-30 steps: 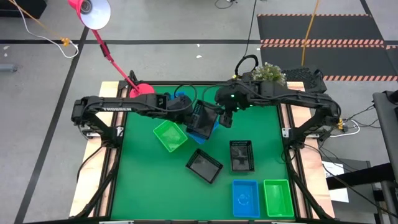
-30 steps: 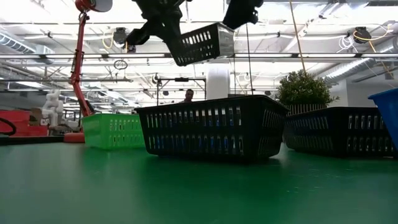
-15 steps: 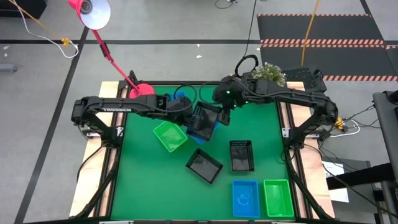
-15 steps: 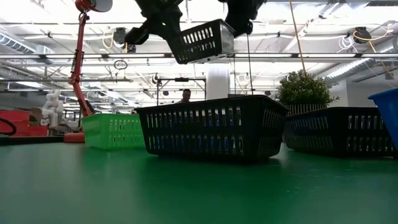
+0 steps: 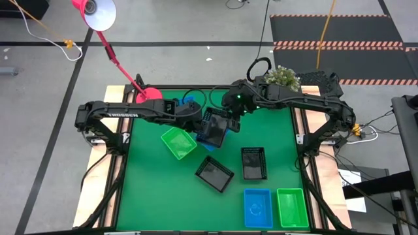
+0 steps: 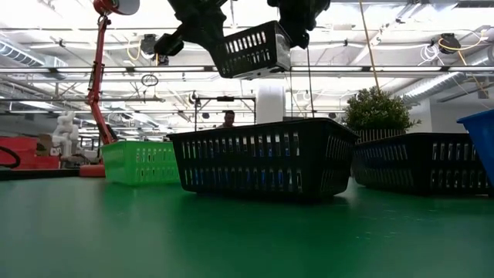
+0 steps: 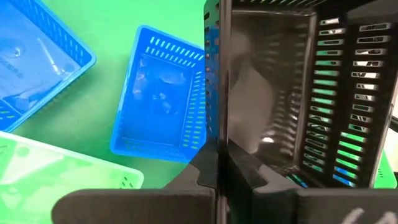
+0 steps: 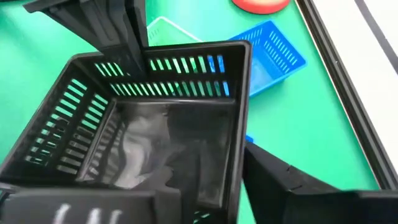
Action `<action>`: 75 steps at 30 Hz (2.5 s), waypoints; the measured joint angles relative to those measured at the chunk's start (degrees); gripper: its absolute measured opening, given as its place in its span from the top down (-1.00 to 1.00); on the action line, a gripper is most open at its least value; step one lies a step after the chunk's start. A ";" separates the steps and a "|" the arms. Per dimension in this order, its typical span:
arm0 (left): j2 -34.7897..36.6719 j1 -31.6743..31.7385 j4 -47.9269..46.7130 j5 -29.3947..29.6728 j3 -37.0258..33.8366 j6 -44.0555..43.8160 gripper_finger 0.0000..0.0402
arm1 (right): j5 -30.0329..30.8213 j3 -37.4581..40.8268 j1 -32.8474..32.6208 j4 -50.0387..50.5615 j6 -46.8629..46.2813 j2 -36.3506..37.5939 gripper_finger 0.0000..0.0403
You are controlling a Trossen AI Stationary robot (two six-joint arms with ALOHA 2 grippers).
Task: Stack baskets by color
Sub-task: Stack the left black bin on the right black bin
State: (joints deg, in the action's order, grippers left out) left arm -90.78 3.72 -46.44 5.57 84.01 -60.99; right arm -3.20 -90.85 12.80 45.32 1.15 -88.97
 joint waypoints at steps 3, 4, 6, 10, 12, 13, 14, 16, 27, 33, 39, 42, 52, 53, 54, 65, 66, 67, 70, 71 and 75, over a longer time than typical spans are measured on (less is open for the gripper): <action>0.00 -0.05 -0.02 -0.01 0.00 -0.37 0.95 | 0.11 0.00 0.00 0.04 0.86 0.00 0.68; 0.00 -0.08 -0.01 -0.03 0.00 -0.55 0.95 | 0.13 0.00 0.00 0.04 1.11 0.00 0.75; 0.00 -0.10 0.02 -0.11 0.00 -0.77 0.95 | 0.34 0.00 0.02 0.14 1.13 0.00 0.89; 0.00 -0.10 0.07 -0.40 0.00 -1.81 0.95 | 0.41 1.40 0.07 -0.62 0.79 0.09 0.93; 0.00 -0.12 0.27 -0.81 -0.08 -2.14 0.95 | 0.34 2.40 0.07 -0.10 0.43 0.09 0.91; 0.00 -0.17 0.84 -1.10 -0.11 -2.14 0.94 | 0.32 2.75 0.07 0.36 0.43 0.09 0.92; 0.00 -0.26 1.57 -1.28 -0.11 -2.19 0.92 | 0.32 3.06 0.05 0.57 0.41 0.09 0.93; 0.00 -0.60 3.50 -1.70 -0.11 -3.09 0.84 | 0.32 3.35 0.07 0.84 0.04 0.11 0.96; 1.31 -0.57 8.99 -3.42 -0.04 -5.48 -0.08 | -0.33 3.45 0.72 4.52 0.20 1.56 0.98; 4.77 0.79 9.63 -3.28 -0.03 -3.31 -0.24 | -2.12 3.47 0.98 7.18 2.24 3.71 0.98; 7.09 2.76 8.30 -2.23 -0.03 -0.20 -0.25 | -10.88 3.41 1.59 11.12 4.29 6.81 0.98; 7.43 3.33 6.19 -2.60 -0.03 1.49 -0.25 | -15.70 3.43 1.99 13.71 5.40 8.19 0.98; 7.61 3.44 1.50 -3.04 0.00 4.98 -0.25 | -19.55 3.43 1.99 18.76 4.09 14.26 0.98; 7.61 3.37 1.53 -3.04 0.00 5.50 -0.25 | -19.59 3.43 1.99 19.38 4.13 14.71 0.98; 7.59 3.34 1.43 -3.05 -0.01 6.03 -0.25 | -19.61 3.43 1.99 19.77 4.15 15.26 0.98; 7.58 3.08 -3.68 -4.05 -0.01 9.89 -0.25 | -23.95 9.10 2.03 19.08 3.37 18.55 0.98; 7.58 2.94 -4.43 -4.06 -0.01 9.90 -0.25 | -24.15 10.28 2.01 18.28 2.37 18.83 0.98; 7.58 2.78 -4.89 -4.07 -0.02 9.92 -0.25 | -24.10 11.60 2.01 17.54 1.56 19.06 0.98; 7.58 2.18 -6.16 -4.07 -0.02 9.92 -0.25 | -25.24 15.61 2.02 14.35 0.60 19.87 0.98; 7.58 2.02 -6.56 -4.07 -0.02 9.95 -0.25 | -25.59 16.97 2.03 13.28 0.60 20.16 0.98; 7.58 1.38 -7.59 -4.07 -0.02 10.43 -0.25 | -27.23 22.99 2.03 9.39 0.56 21.82 0.98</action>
State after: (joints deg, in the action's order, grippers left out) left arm -83.20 5.10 -54.03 1.50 83.99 -50.57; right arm -30.43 -67.86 14.83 54.71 1.72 -67.15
